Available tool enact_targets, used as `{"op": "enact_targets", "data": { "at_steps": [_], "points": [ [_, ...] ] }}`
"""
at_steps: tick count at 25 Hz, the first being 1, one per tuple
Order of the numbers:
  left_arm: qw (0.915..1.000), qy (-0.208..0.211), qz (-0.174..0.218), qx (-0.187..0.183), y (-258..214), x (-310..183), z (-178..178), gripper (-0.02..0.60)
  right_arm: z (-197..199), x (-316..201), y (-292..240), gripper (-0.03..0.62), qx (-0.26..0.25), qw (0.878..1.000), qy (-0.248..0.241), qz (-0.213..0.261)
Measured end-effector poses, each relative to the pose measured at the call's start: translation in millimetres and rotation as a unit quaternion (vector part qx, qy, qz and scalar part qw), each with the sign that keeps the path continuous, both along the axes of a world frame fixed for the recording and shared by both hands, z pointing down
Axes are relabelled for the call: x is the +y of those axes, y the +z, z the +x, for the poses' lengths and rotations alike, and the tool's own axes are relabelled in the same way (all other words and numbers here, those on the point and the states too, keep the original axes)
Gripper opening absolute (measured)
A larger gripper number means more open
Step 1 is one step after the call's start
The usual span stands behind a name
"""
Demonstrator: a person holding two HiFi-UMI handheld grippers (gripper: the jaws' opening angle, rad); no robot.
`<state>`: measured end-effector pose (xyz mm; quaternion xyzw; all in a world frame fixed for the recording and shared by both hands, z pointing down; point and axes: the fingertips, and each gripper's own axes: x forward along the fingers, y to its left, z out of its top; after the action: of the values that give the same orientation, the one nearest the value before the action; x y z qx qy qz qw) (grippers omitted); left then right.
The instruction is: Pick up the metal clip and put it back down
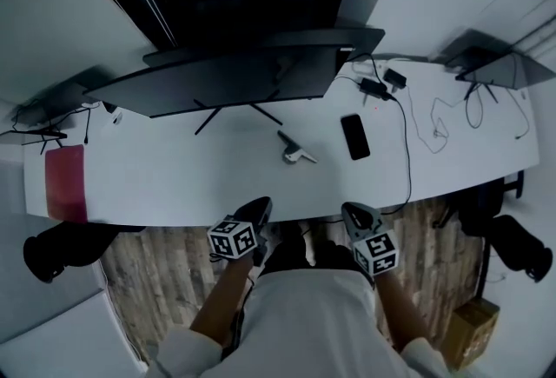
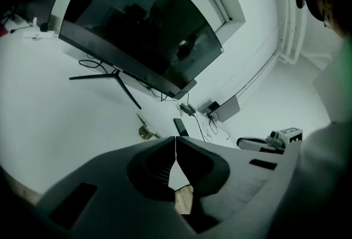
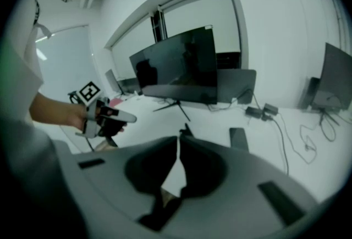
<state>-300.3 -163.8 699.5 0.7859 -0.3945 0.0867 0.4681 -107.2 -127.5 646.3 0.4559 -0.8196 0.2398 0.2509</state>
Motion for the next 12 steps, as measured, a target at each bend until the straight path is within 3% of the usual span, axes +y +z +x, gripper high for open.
{"op": "enact_targets", "data": {
  "at_steps": [4, 9, 12],
  "points": [
    [0.9963, -0.047, -0.042, 0.059, 16, -12, 2, 0.034, -4, 0, 7, 0.035, 0.002, 1.0, 0.008, -0.013],
    [0.9859, -0.078, -0.094, 0.114, 36, -26, 17, 0.034, 0, 0, 19, 0.035, 0.002, 0.999, 0.016, -0.028],
    [0.9756, -0.112, -0.119, 0.147, 49, -40, 22, 0.034, 3, -2, 26, 0.035, 0.001, 0.999, 0.014, -0.036]
  ]
}}
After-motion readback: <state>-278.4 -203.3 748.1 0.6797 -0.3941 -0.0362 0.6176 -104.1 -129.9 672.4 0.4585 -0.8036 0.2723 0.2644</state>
